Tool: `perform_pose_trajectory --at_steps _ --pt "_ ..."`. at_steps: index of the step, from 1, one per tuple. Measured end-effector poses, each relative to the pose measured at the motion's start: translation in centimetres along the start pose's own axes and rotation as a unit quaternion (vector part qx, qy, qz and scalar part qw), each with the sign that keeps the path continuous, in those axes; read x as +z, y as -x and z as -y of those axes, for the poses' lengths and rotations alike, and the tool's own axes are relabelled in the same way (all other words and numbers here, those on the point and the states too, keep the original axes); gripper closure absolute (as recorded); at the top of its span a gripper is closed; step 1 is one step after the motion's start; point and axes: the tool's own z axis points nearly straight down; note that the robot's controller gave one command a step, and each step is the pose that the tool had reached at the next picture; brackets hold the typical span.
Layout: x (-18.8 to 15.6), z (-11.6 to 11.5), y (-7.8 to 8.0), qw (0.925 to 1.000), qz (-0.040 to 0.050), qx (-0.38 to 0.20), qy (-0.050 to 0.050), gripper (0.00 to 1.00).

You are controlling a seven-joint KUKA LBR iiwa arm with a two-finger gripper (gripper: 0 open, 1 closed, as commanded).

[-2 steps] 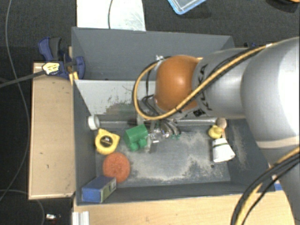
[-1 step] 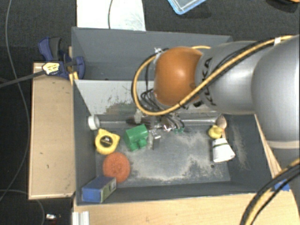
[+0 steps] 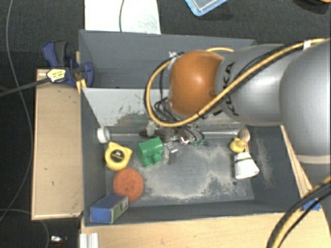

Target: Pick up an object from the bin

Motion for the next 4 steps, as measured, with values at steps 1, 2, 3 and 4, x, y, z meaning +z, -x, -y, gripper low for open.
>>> perform_pose_trajectory --at_steps 1,2,3,4 --pt "5.2 1.2 -0.3 0.992 0.0007 -0.126 0.0 0.0" --pt "5.0 1.1 0.1 0.995 0.004 -0.1 0.0 1.0" --pt "5.0 1.1 0.1 0.9951 0.0039 -0.099 0.0 1.0" --pt "2.3 1.1 -0.1 0.9952 0.0021 -0.098 0.001 1.0"
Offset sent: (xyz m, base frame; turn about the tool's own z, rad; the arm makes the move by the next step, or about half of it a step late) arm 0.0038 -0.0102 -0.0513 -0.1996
